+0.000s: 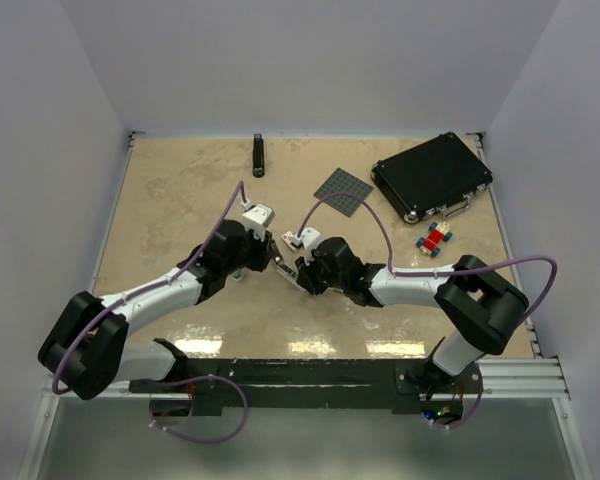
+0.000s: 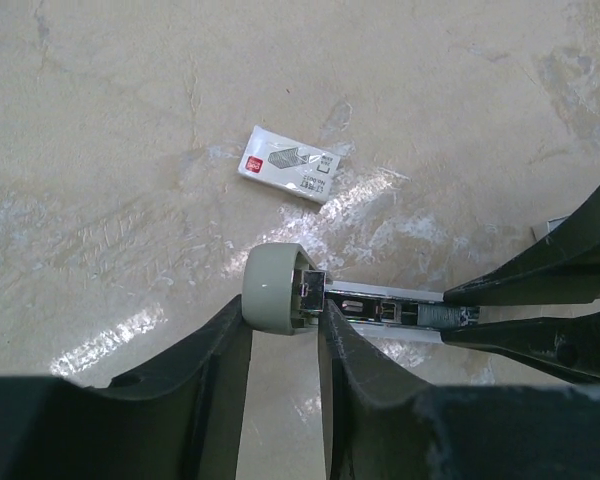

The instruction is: Load the staples into the stapler

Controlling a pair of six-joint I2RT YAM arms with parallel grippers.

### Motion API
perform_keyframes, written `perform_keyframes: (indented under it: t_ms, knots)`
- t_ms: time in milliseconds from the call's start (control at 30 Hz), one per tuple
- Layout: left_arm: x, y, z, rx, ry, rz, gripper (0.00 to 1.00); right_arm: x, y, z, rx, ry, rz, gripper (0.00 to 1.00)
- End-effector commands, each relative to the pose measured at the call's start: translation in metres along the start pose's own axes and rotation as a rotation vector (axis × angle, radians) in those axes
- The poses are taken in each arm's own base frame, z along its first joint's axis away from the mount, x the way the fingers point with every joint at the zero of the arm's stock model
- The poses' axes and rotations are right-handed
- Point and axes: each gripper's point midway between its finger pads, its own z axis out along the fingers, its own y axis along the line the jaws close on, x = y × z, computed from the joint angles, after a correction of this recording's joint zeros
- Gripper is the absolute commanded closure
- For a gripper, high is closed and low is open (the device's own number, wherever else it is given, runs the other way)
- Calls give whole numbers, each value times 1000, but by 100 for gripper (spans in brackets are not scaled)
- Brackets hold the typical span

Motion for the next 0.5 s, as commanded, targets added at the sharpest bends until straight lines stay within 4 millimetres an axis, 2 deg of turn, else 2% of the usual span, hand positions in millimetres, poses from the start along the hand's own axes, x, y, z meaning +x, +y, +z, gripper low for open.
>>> perform_keyframes:
  t_ms: [0, 200, 333, 367, 467]
  knots:
    - [-28, -18, 2, 62, -90, 63, 67, -8, 5, 1, -27, -48, -33, 97]
    - [-21, -35, -1, 62, -88, 131, 80, -12, 6, 1, -32, -63, -36, 99]
    - [-12, -54, -5, 84, -81, 185, 80, -16, 6, 0, -30, -79, -33, 100]
    - [-8, -64, -6, 109, -74, 197, 80, -18, 6, -1, -30, -90, -30, 100]
    - [6, -74, -9, 154, -52, 159, 76, -23, 8, -2, -39, -119, -23, 100]
